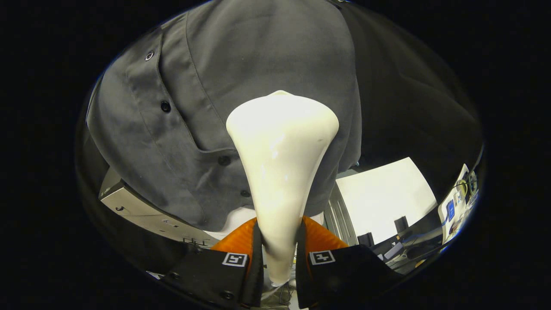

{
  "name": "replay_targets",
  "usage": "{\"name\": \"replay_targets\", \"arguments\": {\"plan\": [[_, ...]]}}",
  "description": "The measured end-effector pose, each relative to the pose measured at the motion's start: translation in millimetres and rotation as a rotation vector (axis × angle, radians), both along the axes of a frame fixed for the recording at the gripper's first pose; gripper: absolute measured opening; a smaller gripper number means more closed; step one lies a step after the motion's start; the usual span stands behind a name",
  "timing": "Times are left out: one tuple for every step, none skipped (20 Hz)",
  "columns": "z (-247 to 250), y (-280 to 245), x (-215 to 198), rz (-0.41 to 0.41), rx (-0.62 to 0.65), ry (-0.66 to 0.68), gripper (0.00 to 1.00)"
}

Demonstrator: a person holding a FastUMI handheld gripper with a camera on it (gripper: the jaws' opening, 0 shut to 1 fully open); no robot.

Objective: Iron the clothes twice with a garment steamer, once on the left side and once on the right side.

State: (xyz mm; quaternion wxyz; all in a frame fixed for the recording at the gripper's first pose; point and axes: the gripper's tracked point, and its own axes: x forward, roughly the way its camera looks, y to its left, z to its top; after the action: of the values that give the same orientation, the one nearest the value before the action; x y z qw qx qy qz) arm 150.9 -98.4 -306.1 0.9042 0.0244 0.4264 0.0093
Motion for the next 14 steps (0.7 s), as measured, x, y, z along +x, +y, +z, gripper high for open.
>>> {"name": "replay_targets", "arguments": {"plan": [[-5,-2,-2,0.0,-0.001,0.009,0.39],[-9,-5,-3,0.0,-0.003,0.018,0.39],[-13,-6,-3,0.0,-0.006,0.026,0.38],[-15,-8,-4,0.0,-0.008,0.035,0.38],[-19,-9,-6,0.0,-0.01,0.042,0.38],[-23,-11,-7,-0.001,-0.008,0.051,0.39],[-28,-12,-8,-0.002,-0.007,0.059,0.39],[-32,-14,-9,-0.003,-0.006,0.065,0.39],[-36,-16,-10,-0.003,-0.008,0.071,0.39],[-39,-18,-11,-0.003,-0.01,0.078,0.38],[-43,-19,-13,-0.003,-0.008,0.083,0.39],[-49,-21,-14,-0.004,-0.003,0.089,0.39],[-53,-23,-17,-0.006,-0.001,0.096,0.39],[-56,-24,-19,-0.007,0.0,0.101,0.39]]}}
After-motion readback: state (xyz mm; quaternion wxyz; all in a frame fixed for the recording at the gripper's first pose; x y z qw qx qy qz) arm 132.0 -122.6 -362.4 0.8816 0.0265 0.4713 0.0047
